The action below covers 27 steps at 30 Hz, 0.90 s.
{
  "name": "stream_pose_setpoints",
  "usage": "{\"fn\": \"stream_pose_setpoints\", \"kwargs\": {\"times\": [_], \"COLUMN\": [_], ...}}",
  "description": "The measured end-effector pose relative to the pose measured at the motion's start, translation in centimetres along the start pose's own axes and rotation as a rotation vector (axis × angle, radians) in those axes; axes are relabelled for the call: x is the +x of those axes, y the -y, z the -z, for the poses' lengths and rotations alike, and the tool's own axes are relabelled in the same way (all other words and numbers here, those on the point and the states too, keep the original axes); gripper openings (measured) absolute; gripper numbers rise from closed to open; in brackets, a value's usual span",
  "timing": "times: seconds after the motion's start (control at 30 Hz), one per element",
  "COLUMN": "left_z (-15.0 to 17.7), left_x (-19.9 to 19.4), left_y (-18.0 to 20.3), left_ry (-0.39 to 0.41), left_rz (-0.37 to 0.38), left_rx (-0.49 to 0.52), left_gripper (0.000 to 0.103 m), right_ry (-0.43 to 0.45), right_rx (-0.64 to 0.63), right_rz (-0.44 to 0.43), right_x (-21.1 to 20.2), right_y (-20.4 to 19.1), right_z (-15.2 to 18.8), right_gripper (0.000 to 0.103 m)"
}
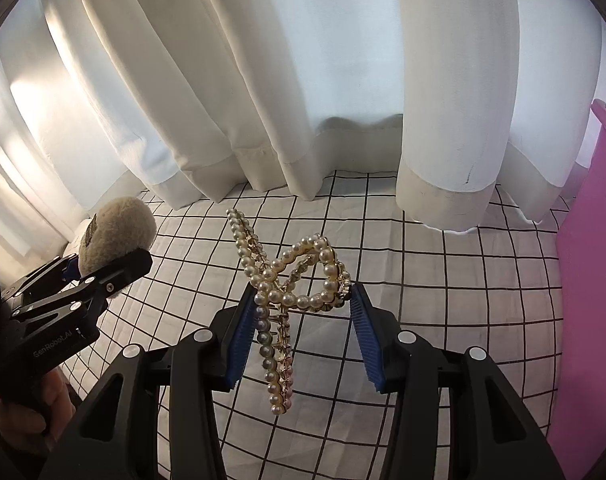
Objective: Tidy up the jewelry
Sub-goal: 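Carry the pompom and pearl clip over the pink tub with both tools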
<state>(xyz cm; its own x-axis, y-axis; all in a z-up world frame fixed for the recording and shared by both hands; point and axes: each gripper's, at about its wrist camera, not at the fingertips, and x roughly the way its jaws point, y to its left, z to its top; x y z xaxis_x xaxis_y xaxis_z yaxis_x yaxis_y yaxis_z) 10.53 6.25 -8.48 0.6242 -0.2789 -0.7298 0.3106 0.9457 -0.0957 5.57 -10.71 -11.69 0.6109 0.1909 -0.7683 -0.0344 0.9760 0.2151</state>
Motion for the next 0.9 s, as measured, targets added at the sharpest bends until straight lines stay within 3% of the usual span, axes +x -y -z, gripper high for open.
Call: {"fn": "stream_pose_setpoints", "kwargs": {"times": [0.4,0.67,0.9], "left_z": [-3.7,-5.4,-5.3], "left_x": [-5.0,-5.5,-5.1], "left_y": [7.1,16.8,25.9], "left_ry": [0.107,0.133,0.104], "left_rz": [0.079,0.224,0.358], "left_rx": [0.127,0.254,0.353], "left_gripper": [0.05,0.05,0.05], "right_ry": [0.157,0.245,0.285], "right_rx": [0.068,0.159,0.266], "right_rz": [0.067,0.178,0.293], "right_x": [-10.7,-17.5,-23.0], "right_y": [4.4,10.7,17.7], "right_z": [-0.7,0.4,2.9], "right_gripper": [0.045,0.045,0.045]}}
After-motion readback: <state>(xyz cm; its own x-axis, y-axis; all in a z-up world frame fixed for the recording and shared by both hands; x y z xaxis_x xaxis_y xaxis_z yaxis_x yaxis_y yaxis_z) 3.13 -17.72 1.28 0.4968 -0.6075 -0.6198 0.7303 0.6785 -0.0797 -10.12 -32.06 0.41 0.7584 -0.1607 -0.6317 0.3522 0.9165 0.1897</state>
